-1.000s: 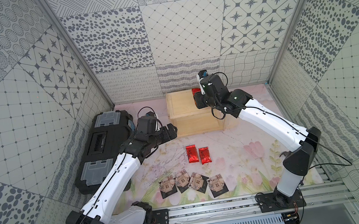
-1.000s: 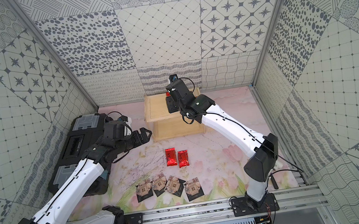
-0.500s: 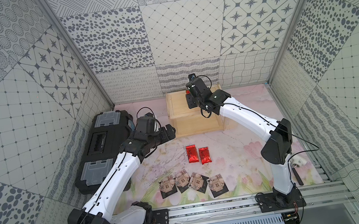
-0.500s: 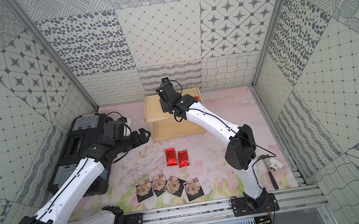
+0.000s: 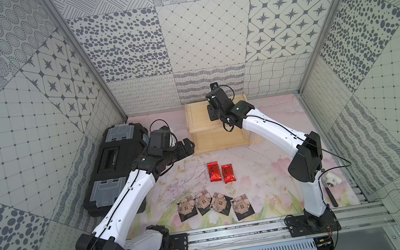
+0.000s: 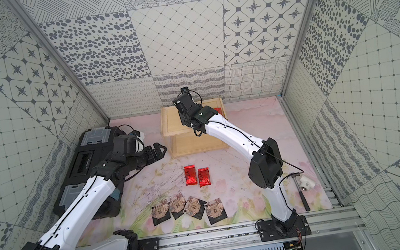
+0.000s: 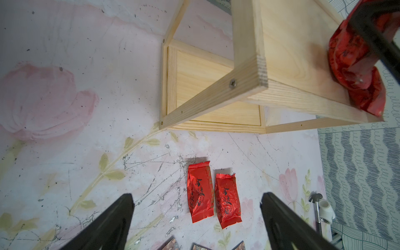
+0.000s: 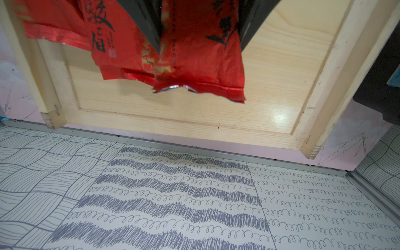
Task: Place the tea bags on the shelf by color
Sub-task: Place the tea bag on the shelf.
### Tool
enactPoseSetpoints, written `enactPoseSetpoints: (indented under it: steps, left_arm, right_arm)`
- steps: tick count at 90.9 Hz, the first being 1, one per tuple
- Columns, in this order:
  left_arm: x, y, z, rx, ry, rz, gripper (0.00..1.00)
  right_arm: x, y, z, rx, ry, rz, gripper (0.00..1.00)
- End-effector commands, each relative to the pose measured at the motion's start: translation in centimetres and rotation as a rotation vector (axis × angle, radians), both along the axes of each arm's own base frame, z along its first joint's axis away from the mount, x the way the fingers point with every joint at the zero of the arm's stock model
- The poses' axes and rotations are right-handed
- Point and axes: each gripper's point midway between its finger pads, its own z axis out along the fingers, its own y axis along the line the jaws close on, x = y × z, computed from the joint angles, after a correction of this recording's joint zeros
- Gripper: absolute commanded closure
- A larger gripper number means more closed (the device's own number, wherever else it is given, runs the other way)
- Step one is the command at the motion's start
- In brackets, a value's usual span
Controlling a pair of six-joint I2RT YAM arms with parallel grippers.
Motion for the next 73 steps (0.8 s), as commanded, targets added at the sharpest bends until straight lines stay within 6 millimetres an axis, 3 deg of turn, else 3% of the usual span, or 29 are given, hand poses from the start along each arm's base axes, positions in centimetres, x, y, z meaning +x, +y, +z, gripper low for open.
enactPoseSetpoints:
  steps: [1,42,73]
  left_arm:
    - [0.4,-0.2,0.4,-0.017,-0.024,-0.017,0.03]
    - [0.2,0.0,0.6,-0.030,-0.026,-0.010,0.03]
    - [-0.1,0.2,0.8,-0.029,-0.044,-0.001,0.03]
  right_arm:
    - [0.5,0.4,0.0,0.028,-0.020,-0.021,0.49]
    - [-0.2,-0.3,-0.6,0.019,-0.003,-0.029,0.45]
    - [-0.4,-0.3,0.8,0.042,-0.024,-0.017,0.38]
